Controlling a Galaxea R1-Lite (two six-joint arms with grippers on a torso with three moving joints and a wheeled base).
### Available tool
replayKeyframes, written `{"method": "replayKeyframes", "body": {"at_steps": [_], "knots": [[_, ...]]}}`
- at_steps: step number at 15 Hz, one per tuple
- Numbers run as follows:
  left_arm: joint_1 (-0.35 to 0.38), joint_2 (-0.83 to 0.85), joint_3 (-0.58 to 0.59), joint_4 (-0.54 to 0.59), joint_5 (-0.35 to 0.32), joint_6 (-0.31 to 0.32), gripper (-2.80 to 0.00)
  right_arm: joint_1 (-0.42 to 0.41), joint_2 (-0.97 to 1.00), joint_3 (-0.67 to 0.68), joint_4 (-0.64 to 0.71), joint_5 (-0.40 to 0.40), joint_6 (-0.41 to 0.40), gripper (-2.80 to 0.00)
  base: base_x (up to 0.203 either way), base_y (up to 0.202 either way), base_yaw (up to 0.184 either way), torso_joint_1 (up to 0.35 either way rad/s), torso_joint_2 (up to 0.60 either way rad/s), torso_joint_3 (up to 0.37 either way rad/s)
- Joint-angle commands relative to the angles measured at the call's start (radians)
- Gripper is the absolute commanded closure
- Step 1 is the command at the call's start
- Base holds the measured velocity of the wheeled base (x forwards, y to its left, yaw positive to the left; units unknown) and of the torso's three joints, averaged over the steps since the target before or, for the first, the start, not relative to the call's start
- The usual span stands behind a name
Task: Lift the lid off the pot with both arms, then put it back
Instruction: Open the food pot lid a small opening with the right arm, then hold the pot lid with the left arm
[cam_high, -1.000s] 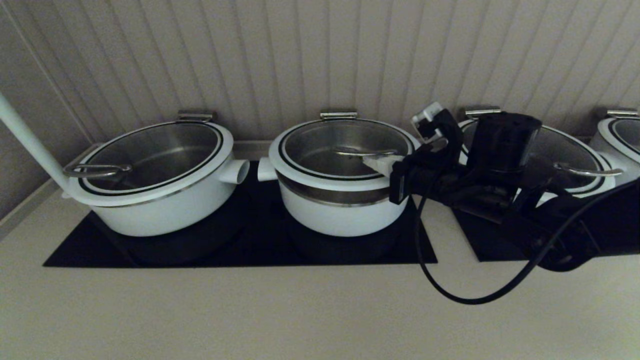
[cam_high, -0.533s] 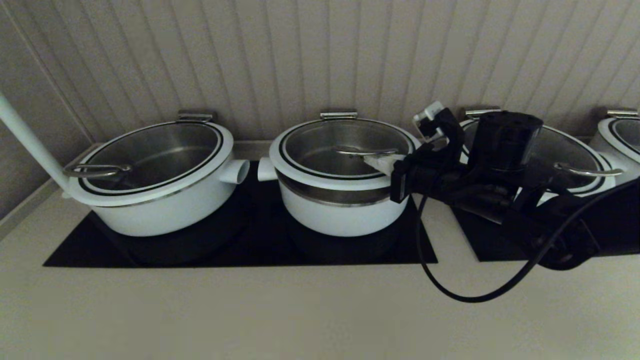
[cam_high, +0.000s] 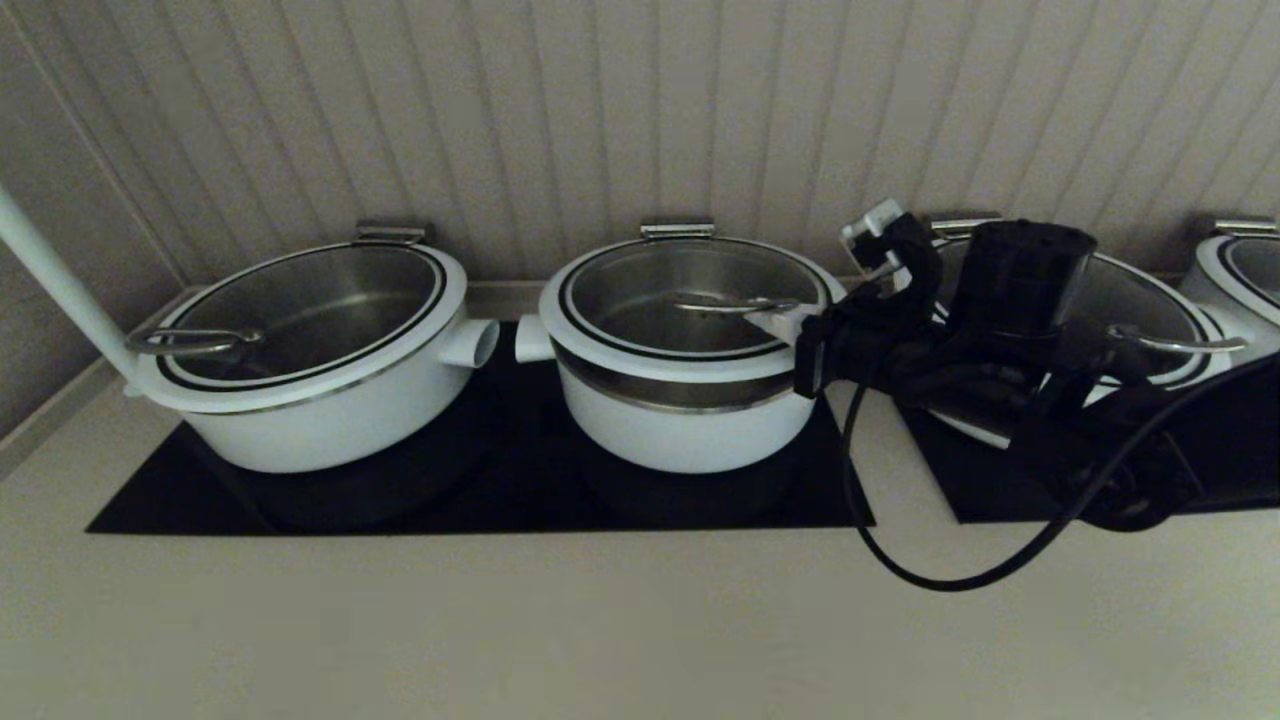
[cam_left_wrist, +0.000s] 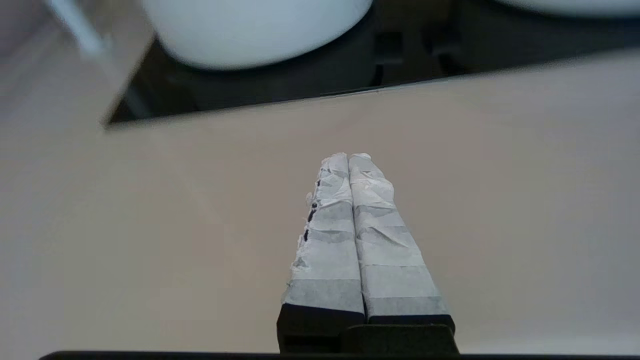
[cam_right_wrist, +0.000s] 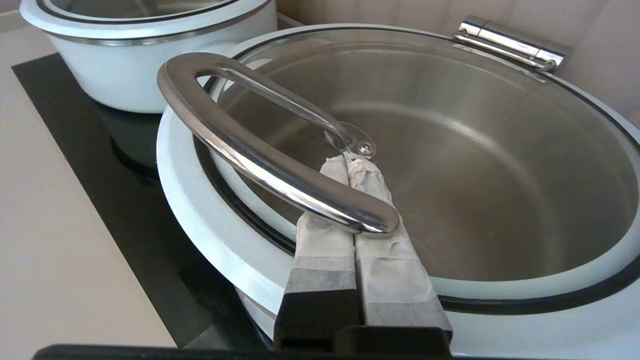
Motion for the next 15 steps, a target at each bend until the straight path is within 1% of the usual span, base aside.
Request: {"method": "replayKeyframes", "body": {"at_steps": [1,5,8,11,15], "knots": [[0.0,0.0,-0.009,-0.002,-0.05,0.103,0.0,0.0,0.009,0.003,-0.007,0.003,-0.001,0.0,0.0,0.0,0.0,0.0,0.0,0.0],[-0.003,0.005,-0.103,0.011,-0.098,0.099,0.0,0.0,0.014,0.002,-0.01,0.003,-0.001,0.0,0.0,0.0,0.0,0.0,0.0,0.0],[-0.003,0.036,-0.19,0.057,-0.101,0.099,0.0,0.0,0.014,0.0,-0.01,0.003,-0.001,0.0,0.0,0.0,0.0,0.0,0.0,0.0],[-0.003,0.119,-0.254,0.056,-0.11,0.097,0.0,0.0,0.013,-0.007,-0.008,0.003,-0.001,0.0,0.0,0.0,0.0,0.0,0.0,0.0],[-0.008,0.269,-0.363,0.051,-0.141,0.064,0.0,0.0,0.018,-0.054,0.0,0.003,-0.001,0.0,0.0,0.0,0.0,0.0,0.0,0.0]]}}
